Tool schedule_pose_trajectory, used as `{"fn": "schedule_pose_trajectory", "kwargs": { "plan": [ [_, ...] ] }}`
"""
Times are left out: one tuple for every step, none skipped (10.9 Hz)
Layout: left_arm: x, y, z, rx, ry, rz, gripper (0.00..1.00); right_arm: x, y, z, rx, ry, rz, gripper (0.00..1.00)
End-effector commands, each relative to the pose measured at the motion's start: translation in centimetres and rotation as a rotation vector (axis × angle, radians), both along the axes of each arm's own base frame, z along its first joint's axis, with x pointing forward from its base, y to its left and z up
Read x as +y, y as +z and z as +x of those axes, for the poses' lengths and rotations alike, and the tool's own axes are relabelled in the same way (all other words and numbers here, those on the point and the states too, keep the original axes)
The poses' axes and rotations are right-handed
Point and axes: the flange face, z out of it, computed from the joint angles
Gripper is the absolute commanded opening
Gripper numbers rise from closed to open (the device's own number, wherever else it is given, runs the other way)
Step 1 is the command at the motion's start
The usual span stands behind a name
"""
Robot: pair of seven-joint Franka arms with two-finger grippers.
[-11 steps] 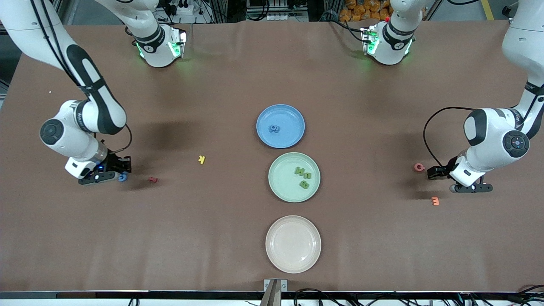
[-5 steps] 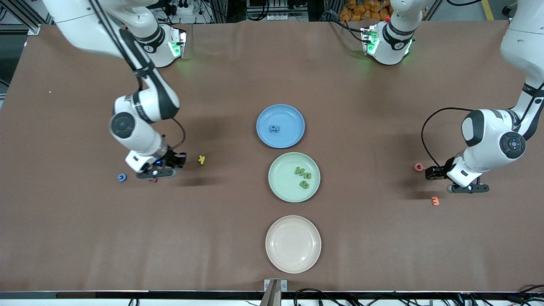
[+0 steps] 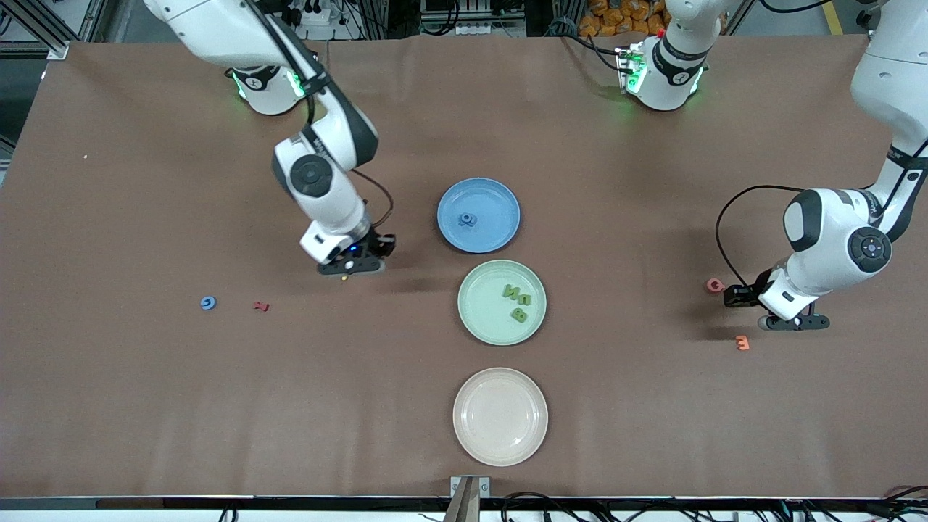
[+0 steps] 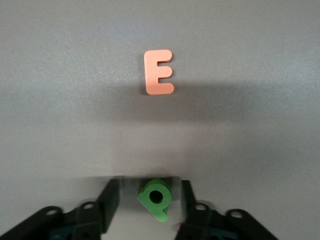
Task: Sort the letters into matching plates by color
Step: 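Carry the E to the blue plate while the left gripper lowers to P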
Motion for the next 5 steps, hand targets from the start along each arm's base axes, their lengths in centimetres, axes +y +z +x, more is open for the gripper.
{"fn": "schedule_pose_trajectory", "kwargs": {
  "plan": [
    [0.1, -0.2, 0.7, -0.019, -0.031, 0.020, 0.50, 8.2, 0.7, -2.4, -0.009, -0.007, 0.030, 0.17],
    [0.1, -0.7, 0.6, -0.011, -0.031, 0.016, 0.49, 11.1, 0.4, -3.2, -0.010, -0.002, 0.042, 0.17],
    [0.1, -1.0, 0.5, -0.007, -0.028, 0.012, 0.46, 13.7, -0.4, -4.3, -0.004, 0.004, 0.048, 0.17],
    [0.1, -1.0, 0.5, -0.007, -0.028, 0.012, 0.43, 16.0, -1.3, -5.5, 0.002, 0.017, 0.051, 0.17],
    [0.1, -1.0, 0.5, -0.007, -0.028, 0.012, 0.43, 17.6, -2.2, -6.2, 0.008, 0.027, 0.053, 0.17]
  ]
}}
